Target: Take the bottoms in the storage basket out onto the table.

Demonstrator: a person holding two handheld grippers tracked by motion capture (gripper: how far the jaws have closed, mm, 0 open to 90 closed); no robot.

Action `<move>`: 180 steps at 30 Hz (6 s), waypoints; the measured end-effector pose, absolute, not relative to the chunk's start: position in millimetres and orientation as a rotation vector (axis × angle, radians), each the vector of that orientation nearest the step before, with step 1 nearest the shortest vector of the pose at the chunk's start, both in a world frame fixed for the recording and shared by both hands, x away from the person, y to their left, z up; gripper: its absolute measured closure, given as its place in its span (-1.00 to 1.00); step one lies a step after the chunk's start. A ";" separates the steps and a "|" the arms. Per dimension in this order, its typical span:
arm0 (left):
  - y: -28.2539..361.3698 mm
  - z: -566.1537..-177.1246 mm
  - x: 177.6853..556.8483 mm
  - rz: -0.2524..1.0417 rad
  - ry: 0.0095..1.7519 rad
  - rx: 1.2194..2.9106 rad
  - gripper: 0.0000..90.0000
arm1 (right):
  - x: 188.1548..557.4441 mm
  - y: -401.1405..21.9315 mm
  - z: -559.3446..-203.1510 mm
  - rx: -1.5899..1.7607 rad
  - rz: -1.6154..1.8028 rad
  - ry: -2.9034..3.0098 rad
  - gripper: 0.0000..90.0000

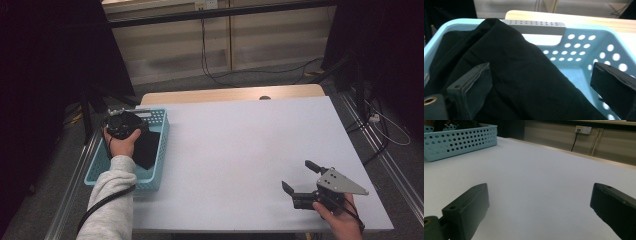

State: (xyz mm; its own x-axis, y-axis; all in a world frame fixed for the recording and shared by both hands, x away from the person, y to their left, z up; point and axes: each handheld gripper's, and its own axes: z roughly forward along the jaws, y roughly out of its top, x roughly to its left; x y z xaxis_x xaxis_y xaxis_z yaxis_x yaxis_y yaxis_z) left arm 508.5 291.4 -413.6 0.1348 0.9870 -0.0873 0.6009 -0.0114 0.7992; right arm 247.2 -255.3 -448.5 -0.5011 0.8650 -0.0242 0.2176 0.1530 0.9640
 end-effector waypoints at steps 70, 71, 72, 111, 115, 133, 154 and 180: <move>287.8 -443.7 516.5 0.624 1.819 1.880 -0.24 | 244.4 -252.8 -446.0 1.018 1.408 1.841 -0.97; 287.6 -443.1 516.3 0.622 1.816 1.884 -0.14 | 244.3 -252.3 -445.4 1.013 1.410 1.841 -0.97; 286.7 -442.5 515.7 0.618 1.812 1.881 -0.08 | 244.3 -252.5 -445.3 1.007 1.408 1.842 -0.97; 297.4 -383.1 502.6 0.368 1.721 1.806 0.69 | 244.9 -252.2 -445.8 1.008 1.416 1.847 -0.96; 293.9 -367.8 500.6 0.374 1.686 1.819 0.70 | 244.7 -251.7 -445.6 1.005 1.419 1.847 -0.96; 280.7 -302.1 494.7 0.401 1.495 1.822 0.69 | 244.9 -249.0 -445.3 1.007 1.422 1.848 -0.96; 186.7 -237.5 467.2 0.291 1.095 1.844 0.70 | 245.6 -248.1 -444.9 0.993 1.416 1.856 -0.97; 91.0 -352.7 429.7 0.060 0.907 1.976 0.66 | 246.5 -249.4 -446.2 1.001 1.408 1.859 -0.97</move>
